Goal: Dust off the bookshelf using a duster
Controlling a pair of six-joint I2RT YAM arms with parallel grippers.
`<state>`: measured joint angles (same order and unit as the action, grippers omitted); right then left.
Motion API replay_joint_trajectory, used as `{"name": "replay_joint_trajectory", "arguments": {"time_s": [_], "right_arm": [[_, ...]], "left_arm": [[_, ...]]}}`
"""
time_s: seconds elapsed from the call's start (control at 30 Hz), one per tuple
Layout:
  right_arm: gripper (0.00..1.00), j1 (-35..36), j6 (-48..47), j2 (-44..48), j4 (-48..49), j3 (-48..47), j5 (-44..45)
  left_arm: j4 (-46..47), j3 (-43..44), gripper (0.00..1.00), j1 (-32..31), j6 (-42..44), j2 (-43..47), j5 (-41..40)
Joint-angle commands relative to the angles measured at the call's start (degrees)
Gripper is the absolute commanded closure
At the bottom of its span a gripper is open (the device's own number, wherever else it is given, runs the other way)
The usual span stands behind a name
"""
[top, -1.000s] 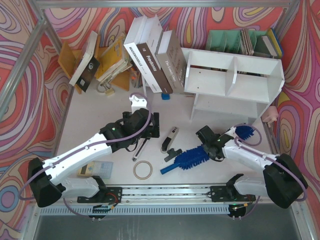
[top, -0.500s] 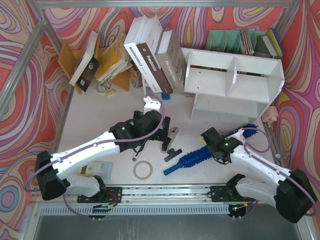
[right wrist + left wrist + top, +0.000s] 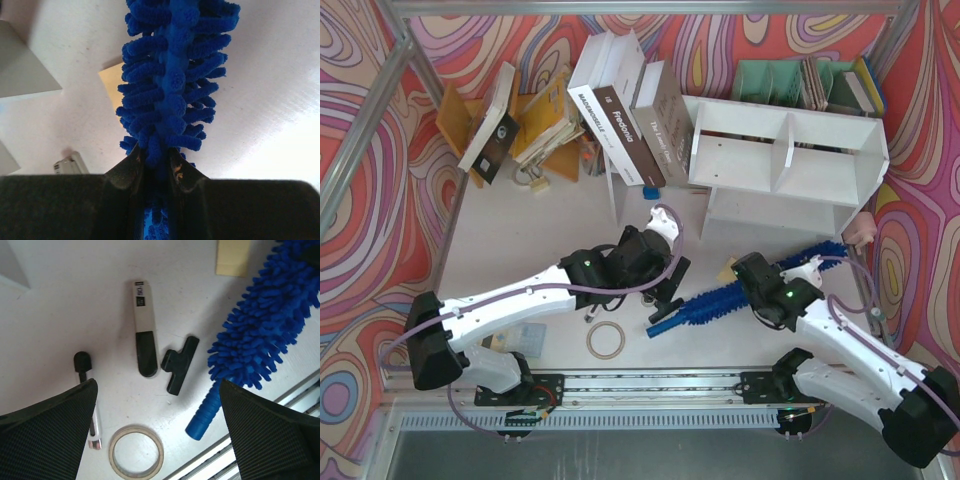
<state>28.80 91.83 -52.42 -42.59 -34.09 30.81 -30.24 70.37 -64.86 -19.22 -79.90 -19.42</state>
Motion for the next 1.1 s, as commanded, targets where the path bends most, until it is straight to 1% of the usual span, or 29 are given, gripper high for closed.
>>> {"name": "replay_joint_trajectory", "arguments": {"time_s": [0.0,0.1,0.23,0.37,0.57,0.6,0.7,0.8,0.93,1.07], "right_arm": [[0.96,-0.44,1.1,2.72,-2.76,-3.67,3.26],[0.95,-0.41,0.55,3.55,-4.63,-5.55,4.33],[0.95,-0.49,0.19,4.51,-5.9,-7.38,5.72],[0.96,-0.49,0.1,4.76,-6.19,-8.07,6.81],[0.95,-0.49,-0.6,4.97,-6.64,-9.72,8.33],[0.95,-0.5,-0.82,5.01,-6.63,-10.03,8.59],[0.95,-0.51,-1.32,4.97,-6.62,-10.83,8.85],[0.95,-0.45,-1.36,4.95,-6.8,-11.3,8.97],[0.95,-0.48,-0.71,5.04,-7.43,-12.02,9.25],[0.96,-0.49,0.11,5.41,-8.28,-13.22,9.18]], "left_arm": [[8.17,-4.57,0.02,-1.67,4.72,0.98,4.24],[10.17,-5.92,0.02,-2.09,5.61,1.03,5.2],[8.99,-5.29,0.02,-2.2,5.3,0.4,3.12],[8.17,-4.56,0.02,-2.2,6.26,-0.27,3.89],[6.67,-3.73,0.02,-2.2,3.37,-0.83,2.15],[5.92,-3.02,0.02,-2.18,3.22,-1.13,2.11],[-2.51,3.4,0.02,-2.19,3.84,-3.72,2.5],[-4.69,5.72,0.02,-2.2,2.88,-4.26,1.62],[0.05,2.11,0.02,-2.2,6.29,-0.09,6.7],[2.91,-1.0,0.02,-2.24,7.76,2.48,9.54]]}}
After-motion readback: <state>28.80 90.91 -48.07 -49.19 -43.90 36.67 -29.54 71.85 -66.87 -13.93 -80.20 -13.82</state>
